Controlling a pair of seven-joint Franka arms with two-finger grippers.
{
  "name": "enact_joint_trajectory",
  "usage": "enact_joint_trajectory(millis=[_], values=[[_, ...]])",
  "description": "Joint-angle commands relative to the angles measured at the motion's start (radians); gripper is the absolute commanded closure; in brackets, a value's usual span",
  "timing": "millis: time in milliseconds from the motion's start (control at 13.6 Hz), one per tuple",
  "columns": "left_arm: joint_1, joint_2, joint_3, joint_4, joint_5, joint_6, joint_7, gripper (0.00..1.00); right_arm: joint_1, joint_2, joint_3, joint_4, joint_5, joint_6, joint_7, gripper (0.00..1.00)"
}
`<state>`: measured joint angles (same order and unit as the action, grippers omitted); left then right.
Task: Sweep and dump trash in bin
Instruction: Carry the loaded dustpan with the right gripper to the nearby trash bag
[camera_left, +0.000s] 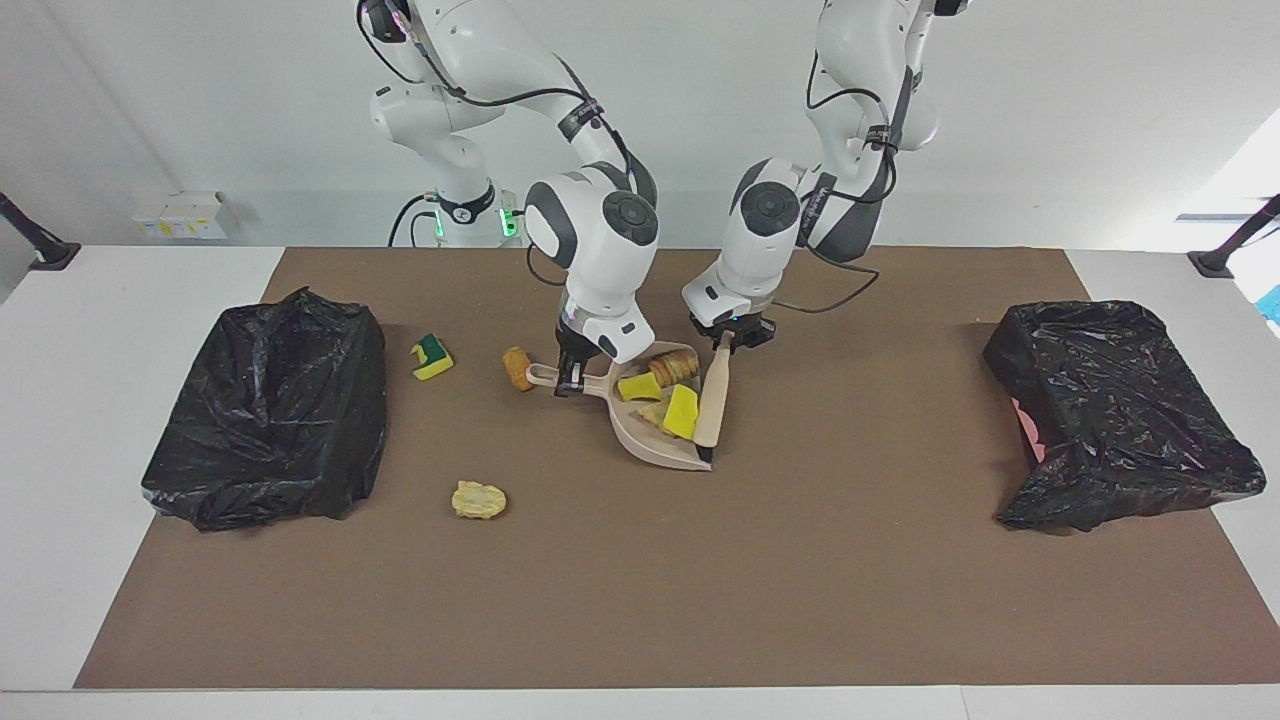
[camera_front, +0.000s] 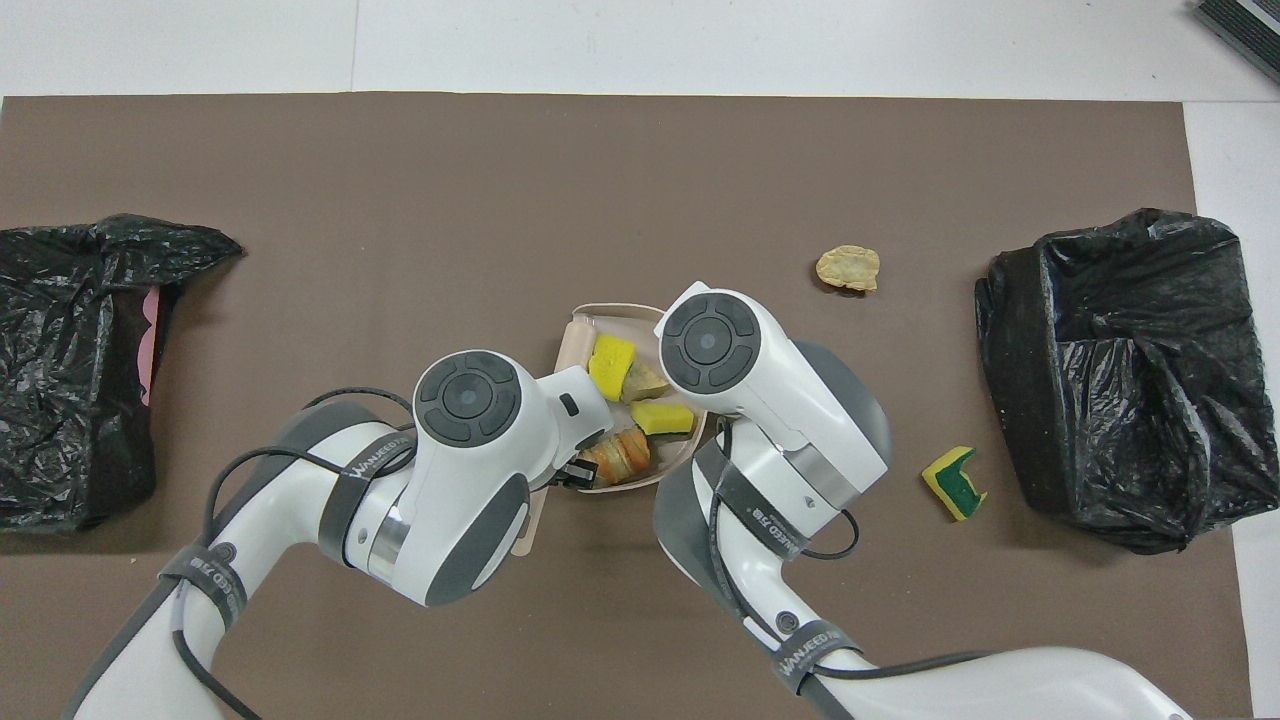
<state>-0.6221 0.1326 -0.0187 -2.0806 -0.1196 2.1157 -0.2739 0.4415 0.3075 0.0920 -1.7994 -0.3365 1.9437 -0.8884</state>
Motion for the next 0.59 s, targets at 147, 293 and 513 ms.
enact_joint_trajectory(millis=[147,293,513], values=[[0.076,-0.025,0.028,-0.035,-0.012,0.0,-0.054,1.0,-0.018,-0.015,0.003,-0.018,0.01,0.024,0.01,1.0],[0.126,-0.019,0.029,-0.035,-0.003,-0.002,-0.054,1.0,-0.023,-0.011,0.003,-0.02,0.011,0.067,-0.024,1.0],[0.191,-0.014,0.029,-0.033,0.023,0.0,-0.054,1.0,-0.041,-0.01,0.005,-0.018,0.013,0.096,-0.035,1.0]])
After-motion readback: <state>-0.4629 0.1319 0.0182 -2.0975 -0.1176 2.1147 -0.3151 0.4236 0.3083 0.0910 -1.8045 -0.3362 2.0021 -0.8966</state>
